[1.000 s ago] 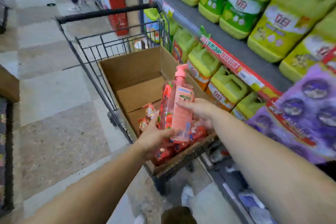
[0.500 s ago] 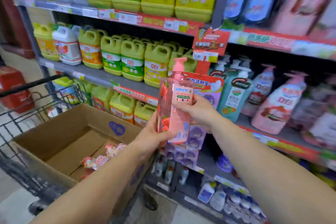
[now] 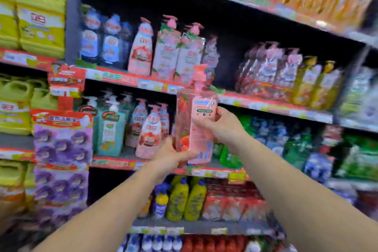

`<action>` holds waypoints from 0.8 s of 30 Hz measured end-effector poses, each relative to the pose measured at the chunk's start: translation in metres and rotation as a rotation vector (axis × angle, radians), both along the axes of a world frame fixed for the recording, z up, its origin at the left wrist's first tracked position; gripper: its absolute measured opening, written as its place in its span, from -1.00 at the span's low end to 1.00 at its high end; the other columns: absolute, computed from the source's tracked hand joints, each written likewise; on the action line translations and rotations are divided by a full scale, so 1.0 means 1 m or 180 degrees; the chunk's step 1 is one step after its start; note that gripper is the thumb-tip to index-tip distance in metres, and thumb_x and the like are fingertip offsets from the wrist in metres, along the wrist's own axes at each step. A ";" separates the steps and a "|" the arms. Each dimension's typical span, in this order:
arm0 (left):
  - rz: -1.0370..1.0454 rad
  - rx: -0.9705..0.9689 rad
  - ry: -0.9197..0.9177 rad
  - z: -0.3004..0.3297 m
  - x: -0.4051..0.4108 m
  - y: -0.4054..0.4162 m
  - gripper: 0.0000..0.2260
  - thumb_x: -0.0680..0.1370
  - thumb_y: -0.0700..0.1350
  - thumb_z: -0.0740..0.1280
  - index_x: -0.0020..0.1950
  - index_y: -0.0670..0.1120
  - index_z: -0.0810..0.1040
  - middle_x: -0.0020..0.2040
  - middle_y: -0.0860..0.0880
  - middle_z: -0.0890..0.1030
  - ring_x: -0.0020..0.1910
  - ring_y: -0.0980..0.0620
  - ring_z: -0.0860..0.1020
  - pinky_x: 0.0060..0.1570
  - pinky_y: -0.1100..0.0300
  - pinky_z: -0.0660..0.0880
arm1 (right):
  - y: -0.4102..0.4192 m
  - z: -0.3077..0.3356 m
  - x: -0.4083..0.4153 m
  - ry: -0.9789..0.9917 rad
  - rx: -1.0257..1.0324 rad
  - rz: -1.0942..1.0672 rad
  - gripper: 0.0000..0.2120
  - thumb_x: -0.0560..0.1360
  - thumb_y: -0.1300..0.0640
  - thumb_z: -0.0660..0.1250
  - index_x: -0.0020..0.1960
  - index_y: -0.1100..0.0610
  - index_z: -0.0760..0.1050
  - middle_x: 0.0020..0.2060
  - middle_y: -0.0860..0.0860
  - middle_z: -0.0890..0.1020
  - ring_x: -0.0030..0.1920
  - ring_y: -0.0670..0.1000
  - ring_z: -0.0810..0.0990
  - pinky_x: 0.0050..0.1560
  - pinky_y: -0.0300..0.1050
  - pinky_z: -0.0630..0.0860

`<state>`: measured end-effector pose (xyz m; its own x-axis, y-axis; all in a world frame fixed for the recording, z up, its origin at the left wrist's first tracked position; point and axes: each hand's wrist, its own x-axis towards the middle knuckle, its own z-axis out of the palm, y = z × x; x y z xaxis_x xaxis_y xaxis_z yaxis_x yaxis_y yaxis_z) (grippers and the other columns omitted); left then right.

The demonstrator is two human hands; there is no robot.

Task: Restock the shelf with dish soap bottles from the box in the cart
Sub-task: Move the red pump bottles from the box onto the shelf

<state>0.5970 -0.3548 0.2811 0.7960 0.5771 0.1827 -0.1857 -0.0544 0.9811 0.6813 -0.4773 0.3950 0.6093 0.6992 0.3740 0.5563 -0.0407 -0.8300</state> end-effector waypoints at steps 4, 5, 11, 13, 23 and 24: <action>-0.0385 0.0192 -0.0050 0.035 0.047 -0.048 -0.41 0.29 -0.03 0.61 0.22 -0.04 0.42 -0.01 -0.02 0.66 -0.12 0.05 0.61 -0.14 0.12 0.52 | -0.056 0.026 0.041 -0.0120 0.0115 -0.0199 -0.81 0.37 0.05 0.55 -0.10 -0.04 0.57 -0.17 -0.12 0.69 -0.20 -0.15 0.65 -0.20 -0.23 0.56; -0.0416 0.0280 -0.0046 0.044 0.055 -0.055 -0.25 0.20 0.09 0.63 0.29 -0.05 0.40 0.04 -0.02 0.66 -0.06 0.05 0.62 -0.08 0.11 0.53 | -0.065 0.031 0.051 -0.0114 0.0159 -0.0249 -0.81 0.37 0.04 0.54 -0.09 -0.03 0.57 -0.16 -0.10 0.69 -0.17 -0.11 0.65 -0.18 -0.20 0.57; -0.0244 0.0787 0.0067 0.082 0.101 -0.070 -0.38 0.32 0.05 0.58 0.24 -0.19 0.45 0.09 -0.26 0.55 0.05 -0.19 0.56 0.17 -0.11 0.48 | -0.090 0.051 0.102 0.0014 0.0369 -0.0487 -0.64 0.37 -0.04 0.53 0.11 0.03 0.56 -0.04 -0.06 0.69 -0.02 -0.03 0.67 -0.06 -0.06 0.61; -0.0291 0.0958 0.0005 0.090 0.120 -0.062 -0.55 0.31 0.07 0.59 0.08 -0.04 0.52 -0.07 -0.06 0.66 -0.17 0.04 0.60 -0.08 0.16 0.51 | -0.086 0.059 0.119 -0.0037 0.0391 -0.0534 -0.65 0.38 -0.04 0.52 0.11 0.04 0.56 -0.03 -0.07 0.69 -0.02 -0.03 0.66 0.00 -0.01 0.62; 0.0040 0.1397 -0.0309 0.169 0.216 0.013 -0.56 0.31 0.05 0.60 0.12 -0.01 0.57 -0.02 0.07 0.70 -0.07 0.11 0.67 -0.05 0.19 0.57 | -0.005 0.121 0.222 -0.0161 0.0824 -0.0498 -0.53 0.37 -0.08 0.52 0.16 0.03 0.41 0.07 -0.03 0.64 0.03 0.03 0.66 0.08 0.14 0.60; 0.0114 0.1441 -0.0322 0.179 0.228 0.024 -0.57 0.33 0.03 0.59 0.12 -0.02 0.57 -0.03 0.07 0.70 -0.07 0.11 0.66 -0.08 0.21 0.56 | 0.009 0.128 0.233 -0.0184 0.0923 -0.0516 -0.50 0.36 -0.10 0.52 0.17 0.03 0.41 0.08 -0.04 0.63 0.04 0.03 0.65 0.10 0.14 0.59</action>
